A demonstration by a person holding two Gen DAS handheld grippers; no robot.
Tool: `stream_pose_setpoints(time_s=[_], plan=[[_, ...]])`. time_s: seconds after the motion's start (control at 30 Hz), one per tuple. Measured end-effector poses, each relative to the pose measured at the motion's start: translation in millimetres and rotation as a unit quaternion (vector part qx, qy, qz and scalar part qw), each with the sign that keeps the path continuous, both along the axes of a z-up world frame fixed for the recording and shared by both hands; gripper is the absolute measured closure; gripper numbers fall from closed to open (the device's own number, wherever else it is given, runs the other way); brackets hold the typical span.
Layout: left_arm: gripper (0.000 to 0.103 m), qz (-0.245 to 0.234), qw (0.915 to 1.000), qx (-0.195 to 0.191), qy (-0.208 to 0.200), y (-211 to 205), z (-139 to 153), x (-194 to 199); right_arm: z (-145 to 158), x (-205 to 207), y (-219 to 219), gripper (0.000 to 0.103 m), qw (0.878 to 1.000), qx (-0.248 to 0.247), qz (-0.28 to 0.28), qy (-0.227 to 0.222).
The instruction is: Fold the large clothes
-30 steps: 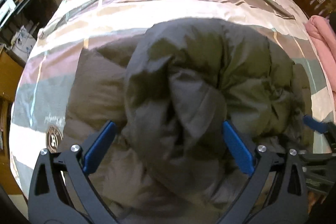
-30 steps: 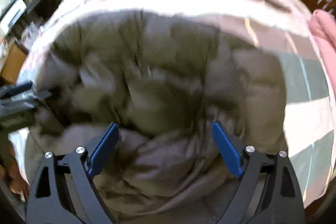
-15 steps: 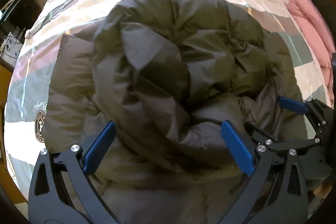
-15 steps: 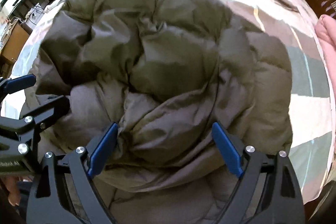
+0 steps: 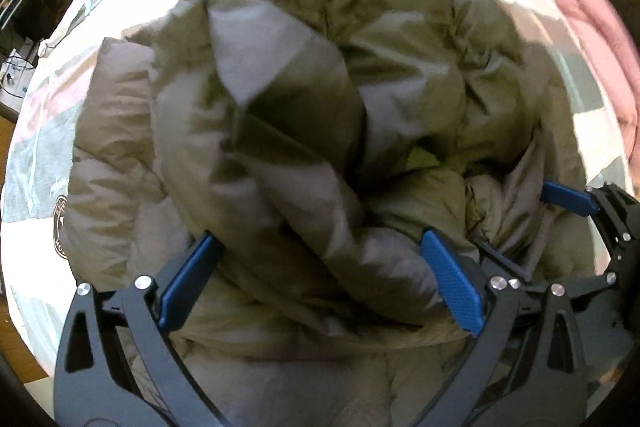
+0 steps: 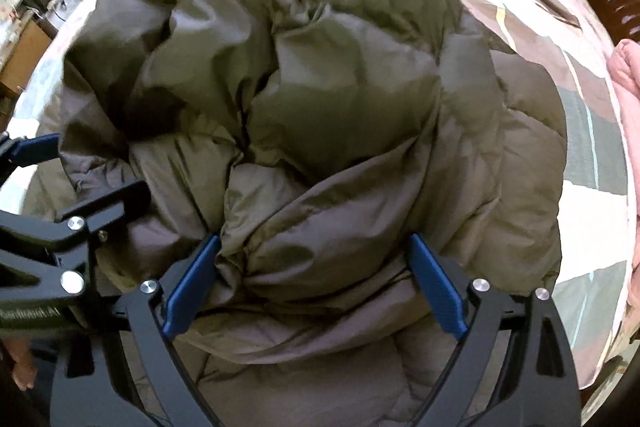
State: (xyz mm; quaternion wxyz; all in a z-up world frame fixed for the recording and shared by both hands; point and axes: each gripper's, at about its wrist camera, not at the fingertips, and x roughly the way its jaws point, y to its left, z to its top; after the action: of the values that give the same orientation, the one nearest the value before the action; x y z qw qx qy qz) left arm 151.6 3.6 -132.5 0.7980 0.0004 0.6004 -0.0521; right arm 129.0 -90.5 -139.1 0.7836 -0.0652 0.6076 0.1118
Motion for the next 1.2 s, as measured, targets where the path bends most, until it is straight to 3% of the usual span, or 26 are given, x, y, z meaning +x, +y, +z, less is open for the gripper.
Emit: stream_pose_setpoints(time_s=[0.13, 0.23, 0.33, 0.4, 0.43, 0.47, 0.6, 0.63, 0.67, 0.73, 0.8, 0.9, 1.0, 1.1, 1.2], plan=[[0.002, 0.04, 0.9989, -0.009, -0.025, 24, 15, 2, 25, 11, -31, 0.01, 0.998, 0.026, -0.046, -0.026], [0.002, 0.073, 0.9969, -0.03, 0.006, 43, 4, 9, 22, 16, -44, 0.01, 0.996, 0.036, -0.076, -0.019], [0.002, 0.12, 0.9897, -0.076, 0.014, 69, 7, 13, 23, 19, -56, 0.01, 0.983, 0.157, -0.097, 0.012], [0.002, 0.142, 0.9864, -0.083, 0.006, 82, 12, 14, 25, 20, -50, 0.01, 0.963, 0.254, -0.078, 0.04], [0.002, 0.152, 0.9849, -0.083, 0.004, 88, 14, 16, 25, 18, -42, 0.01, 0.961, 0.266, -0.064, 0.047], [0.002, 0.163, 0.983, -0.084, 0.003, 94, 14, 17, 23, 16, -31, 0.01, 0.963, 0.261, -0.043, 0.051], [0.002, 0.179, 0.9781, -0.105, 0.024, 104, 7, 18, 9, 1, 24, 0.01, 0.989, 0.144, 0.032, 0.019], [0.002, 0.178, 0.9779, -0.105, 0.028, 104, 5, 18, 5, -3, 35, 0.014, 0.992, 0.116, 0.045, -0.002], [0.002, 0.175, 0.9785, -0.104, 0.031, 103, 3, 17, 6, -6, 39, 0.037, 0.993, 0.107, 0.049, -0.013], [0.002, 0.169, 0.9795, -0.105, 0.033, 105, 3, 13, 15, -12, 49, 0.069, 0.993, 0.083, 0.07, -0.054], [0.002, 0.172, 0.9793, -0.102, 0.03, 103, 5, 15, 30, -16, 50, 0.084, 0.988, 0.092, 0.087, -0.092], [0.002, 0.191, 0.9751, -0.111, 0.024, 114, 10, 16, 51, -29, 52, 0.092, 0.972, 0.134, 0.128, -0.143], [0.002, 0.21, 0.9699, -0.122, 0.02, 126, 14, 15, 71, -52, 61, 0.092, 0.947, 0.141, 0.205, -0.205], [0.002, 0.222, 0.9672, -0.122, 0.018, 133, 16, 15, 68, -64, 80, 0.092, 0.933, 0.115, 0.281, -0.19], [0.002, 0.226, 0.9661, -0.123, 0.021, 136, 14, 13, 26, -72, 103, 0.091, 0.93, 0.014, 0.34, -0.137]])
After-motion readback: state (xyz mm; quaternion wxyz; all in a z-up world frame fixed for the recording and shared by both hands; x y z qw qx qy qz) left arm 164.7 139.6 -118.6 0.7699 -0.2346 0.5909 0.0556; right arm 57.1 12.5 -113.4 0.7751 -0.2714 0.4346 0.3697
